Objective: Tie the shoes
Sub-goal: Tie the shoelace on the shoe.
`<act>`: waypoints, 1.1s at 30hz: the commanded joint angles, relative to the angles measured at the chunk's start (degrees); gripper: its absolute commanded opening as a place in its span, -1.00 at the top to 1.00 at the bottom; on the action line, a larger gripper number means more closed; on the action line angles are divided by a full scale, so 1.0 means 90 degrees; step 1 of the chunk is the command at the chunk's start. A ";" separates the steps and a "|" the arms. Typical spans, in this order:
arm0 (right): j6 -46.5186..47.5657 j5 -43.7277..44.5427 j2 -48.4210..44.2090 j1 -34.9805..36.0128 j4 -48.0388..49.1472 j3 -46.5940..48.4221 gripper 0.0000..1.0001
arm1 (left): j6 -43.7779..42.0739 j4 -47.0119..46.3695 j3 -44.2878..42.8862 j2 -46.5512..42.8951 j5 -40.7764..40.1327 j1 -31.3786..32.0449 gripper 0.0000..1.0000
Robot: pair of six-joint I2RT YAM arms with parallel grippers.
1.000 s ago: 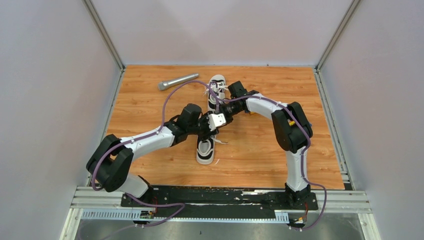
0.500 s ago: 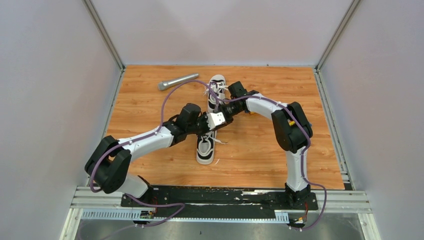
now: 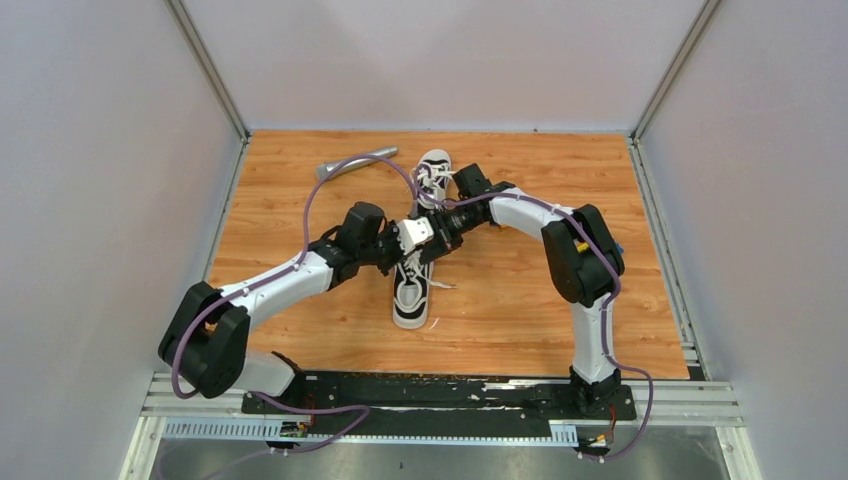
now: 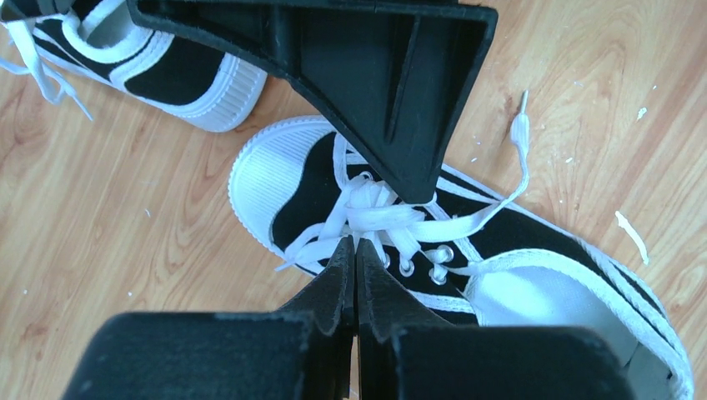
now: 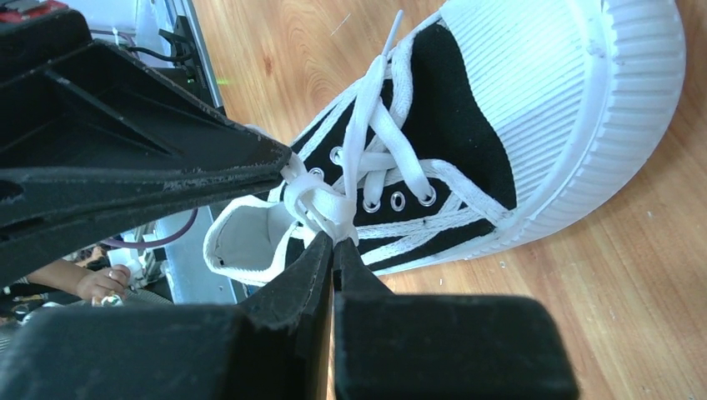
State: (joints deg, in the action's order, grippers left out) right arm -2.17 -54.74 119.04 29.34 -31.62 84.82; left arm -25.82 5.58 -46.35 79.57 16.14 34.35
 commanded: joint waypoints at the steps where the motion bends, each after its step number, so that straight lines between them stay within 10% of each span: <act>1: 0.0665 0.0428 -0.0361 -0.0147 -0.0451 -0.0093 1.00 | 0.0056 0.0449 0.0135 -0.0363 -0.0377 -0.0290 1.00; 12: 0.0593 -0.0811 0.0119 -0.0443 -0.0660 0.0152 1.00 | 0.0430 0.0202 0.0369 -0.0607 0.0893 -0.0545 1.00; 33: 0.1709 0.0374 -0.0089 -0.0600 -0.0739 -0.0365 1.00 | -0.0133 0.0883 -0.0088 -0.0238 0.0390 -0.1215 1.00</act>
State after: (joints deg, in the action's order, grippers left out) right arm 6.13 -58.67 120.14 27.99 -33.95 84.49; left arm -24.08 7.75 -45.10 78.65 25.15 28.03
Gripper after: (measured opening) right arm 0.012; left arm 0.007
